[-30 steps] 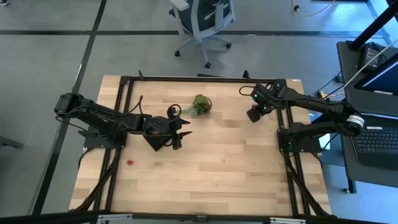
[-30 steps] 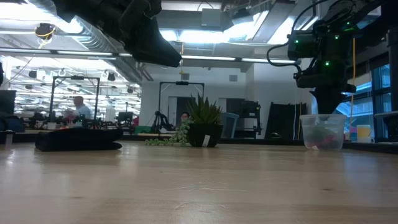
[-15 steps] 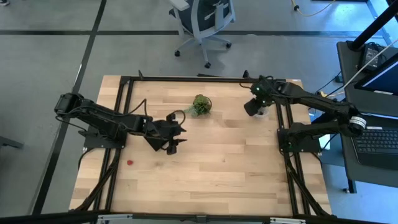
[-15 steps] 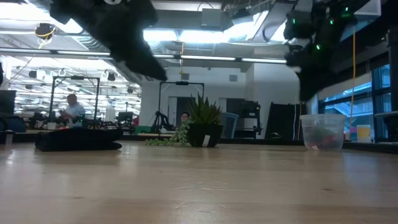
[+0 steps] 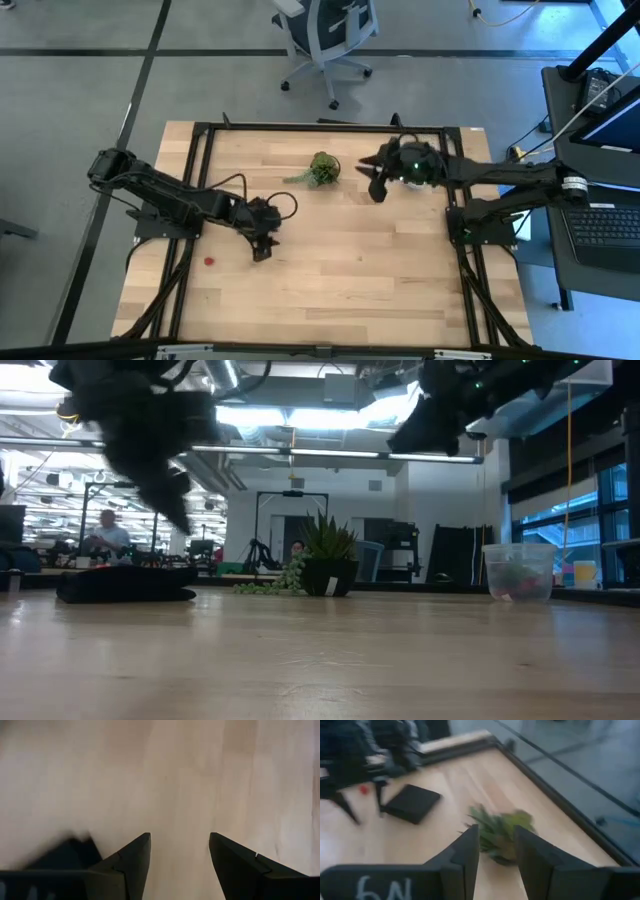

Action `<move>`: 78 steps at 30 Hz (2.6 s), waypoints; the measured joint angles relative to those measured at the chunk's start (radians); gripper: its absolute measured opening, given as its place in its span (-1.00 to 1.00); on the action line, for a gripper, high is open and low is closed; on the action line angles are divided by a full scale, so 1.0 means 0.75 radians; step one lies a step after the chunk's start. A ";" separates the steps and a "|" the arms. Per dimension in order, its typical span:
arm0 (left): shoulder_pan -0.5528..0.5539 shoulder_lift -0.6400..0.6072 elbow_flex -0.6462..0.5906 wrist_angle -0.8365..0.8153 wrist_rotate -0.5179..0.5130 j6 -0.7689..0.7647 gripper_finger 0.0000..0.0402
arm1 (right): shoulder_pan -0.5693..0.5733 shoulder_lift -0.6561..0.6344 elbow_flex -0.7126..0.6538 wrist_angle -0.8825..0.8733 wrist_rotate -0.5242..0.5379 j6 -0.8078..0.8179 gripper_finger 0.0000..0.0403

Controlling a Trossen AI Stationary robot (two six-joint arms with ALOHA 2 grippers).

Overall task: Pick and placing Produce into tupperware
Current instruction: Put the red raspberry into the bin

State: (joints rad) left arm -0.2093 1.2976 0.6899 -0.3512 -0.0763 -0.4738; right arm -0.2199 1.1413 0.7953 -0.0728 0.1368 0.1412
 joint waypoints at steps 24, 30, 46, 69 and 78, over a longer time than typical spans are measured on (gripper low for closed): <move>-0.290 0.050 0.002 -0.864 0.450 -1.031 -0.03 | 0.114 0.365 -0.198 0.581 0.003 0.013 -0.39; -0.359 0.096 0.002 -0.879 0.450 -1.041 -0.03 | 0.114 0.429 -0.198 0.618 0.003 0.014 -0.39; -0.465 0.321 -0.029 -0.865 0.545 -1.035 -0.03 | 0.114 0.449 -0.198 0.626 0.002 0.015 -0.39; -0.464 0.353 -0.046 -0.768 0.534 -0.989 -0.03 | 0.114 0.448 -0.198 0.628 0.002 0.014 -0.40; -0.461 0.354 -0.045 -0.746 0.533 -0.930 -0.23 | 0.114 0.448 -0.198 0.628 0.002 0.013 -0.40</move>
State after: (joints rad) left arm -0.5552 1.5630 0.6559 -0.9109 0.3232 -1.1713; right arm -0.1342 1.4776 0.6468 0.3981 0.1379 0.1513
